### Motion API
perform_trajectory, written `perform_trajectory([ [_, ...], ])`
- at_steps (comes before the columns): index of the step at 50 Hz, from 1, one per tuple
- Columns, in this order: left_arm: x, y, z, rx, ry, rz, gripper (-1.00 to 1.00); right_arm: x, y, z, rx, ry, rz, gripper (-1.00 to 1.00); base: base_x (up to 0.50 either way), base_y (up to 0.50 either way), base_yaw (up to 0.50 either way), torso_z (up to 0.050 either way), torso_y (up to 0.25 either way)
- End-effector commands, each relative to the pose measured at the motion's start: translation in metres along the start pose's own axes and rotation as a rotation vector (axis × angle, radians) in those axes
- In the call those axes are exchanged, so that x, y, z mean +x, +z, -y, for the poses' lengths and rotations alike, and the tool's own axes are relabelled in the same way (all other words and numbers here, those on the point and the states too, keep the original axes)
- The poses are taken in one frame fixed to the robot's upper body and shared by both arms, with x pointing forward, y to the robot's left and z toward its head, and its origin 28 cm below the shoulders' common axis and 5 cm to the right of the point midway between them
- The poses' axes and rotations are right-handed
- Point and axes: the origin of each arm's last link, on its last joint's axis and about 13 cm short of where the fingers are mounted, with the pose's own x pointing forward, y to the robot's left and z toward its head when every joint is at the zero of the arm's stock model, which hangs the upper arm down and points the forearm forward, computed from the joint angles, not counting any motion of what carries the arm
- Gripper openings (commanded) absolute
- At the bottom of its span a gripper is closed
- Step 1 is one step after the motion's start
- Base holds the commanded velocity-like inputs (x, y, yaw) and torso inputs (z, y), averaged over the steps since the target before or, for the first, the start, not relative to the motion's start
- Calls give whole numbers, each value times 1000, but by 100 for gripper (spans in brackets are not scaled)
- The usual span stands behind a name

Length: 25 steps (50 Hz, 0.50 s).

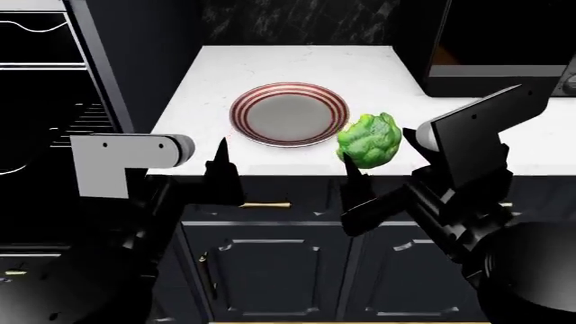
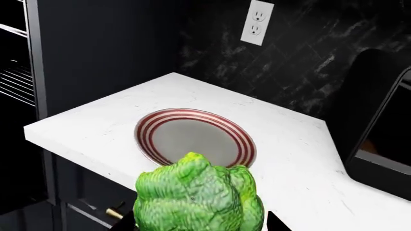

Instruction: Place the broccoli on the top rack of the oven.

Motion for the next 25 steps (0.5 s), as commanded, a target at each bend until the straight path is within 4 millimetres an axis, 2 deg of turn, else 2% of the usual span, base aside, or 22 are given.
perform_trajectory([
  [1, -1, 3, -1, -1, 0, 10, 100, -1, 2, 2, -33, -5, 26, -100, -184, 0, 0, 0, 0],
  [7, -3, 18, 0, 6, -7, 22, 100, -5, 8, 2, -39, -1, 42, -100, -38, 0, 0, 0, 0],
  [11, -5, 31, 0, 55, -11, 3, 100, -11, 18, 3, -48, -12, 35, -100, 0, 0, 0, 0, 0],
  [20, -20, 68, 0, 28, -87, -13, 100, -27, 45, 6, -83, -49, 18, -100, 0, 0, 0, 0, 0],
  [25, -25, 78, -3, 17, -101, -34, 100, -34, 54, 7, -102, -59, -3, -100, 0, 0, 0, 0, 0],
])
